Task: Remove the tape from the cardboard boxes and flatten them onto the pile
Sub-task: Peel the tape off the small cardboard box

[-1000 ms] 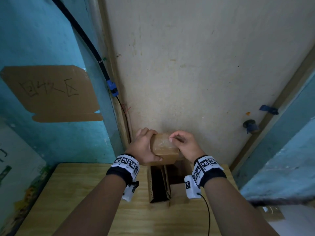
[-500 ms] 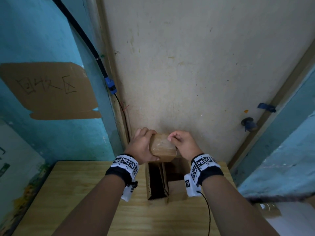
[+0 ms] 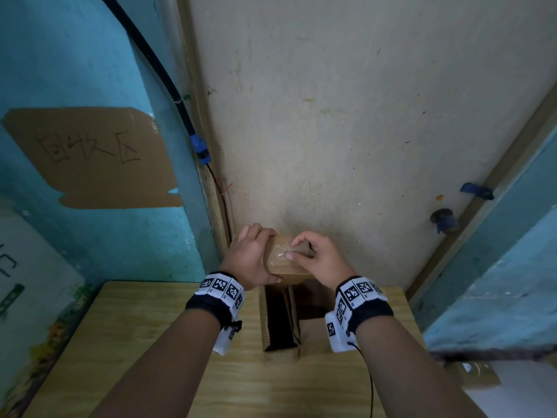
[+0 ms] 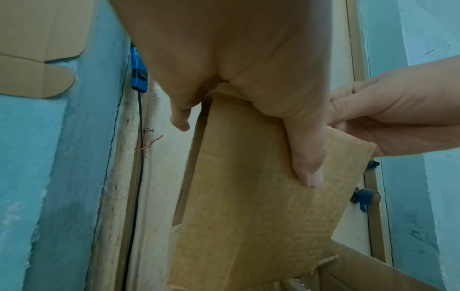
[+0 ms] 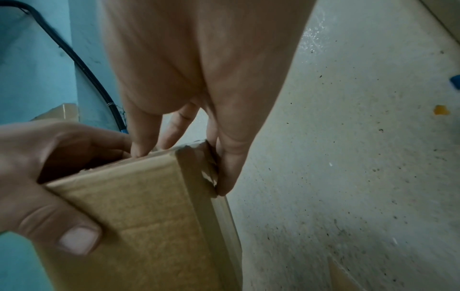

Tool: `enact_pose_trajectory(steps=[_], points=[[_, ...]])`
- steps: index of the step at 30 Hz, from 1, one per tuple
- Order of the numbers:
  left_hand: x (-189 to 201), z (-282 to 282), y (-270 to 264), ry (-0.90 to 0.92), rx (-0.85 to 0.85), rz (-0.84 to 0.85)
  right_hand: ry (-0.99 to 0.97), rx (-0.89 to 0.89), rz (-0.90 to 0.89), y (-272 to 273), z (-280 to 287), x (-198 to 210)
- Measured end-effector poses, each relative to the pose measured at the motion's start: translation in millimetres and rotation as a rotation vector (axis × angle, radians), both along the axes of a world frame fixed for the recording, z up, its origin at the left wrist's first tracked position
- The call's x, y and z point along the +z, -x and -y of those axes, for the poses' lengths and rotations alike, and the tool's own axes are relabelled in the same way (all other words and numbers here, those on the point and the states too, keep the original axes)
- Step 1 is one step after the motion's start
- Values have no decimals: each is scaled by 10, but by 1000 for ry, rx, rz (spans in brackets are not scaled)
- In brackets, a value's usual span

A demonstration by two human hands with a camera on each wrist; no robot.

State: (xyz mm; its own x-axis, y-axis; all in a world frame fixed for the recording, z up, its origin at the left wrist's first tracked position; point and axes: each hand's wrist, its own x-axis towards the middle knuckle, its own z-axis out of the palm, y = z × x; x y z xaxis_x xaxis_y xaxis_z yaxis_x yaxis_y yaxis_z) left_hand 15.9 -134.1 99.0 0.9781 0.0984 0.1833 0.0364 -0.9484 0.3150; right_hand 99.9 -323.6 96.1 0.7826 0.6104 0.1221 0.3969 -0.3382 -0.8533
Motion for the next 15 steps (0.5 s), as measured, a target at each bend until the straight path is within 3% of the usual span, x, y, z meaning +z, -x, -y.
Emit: enact_pose_trajectory(steps=[12,15], points=[[51,48,30,-57,3,16,-4,-79,-33,52,-44,48],[46,42,34,-51,-13,7,48,-22,6,91,-58,85]])
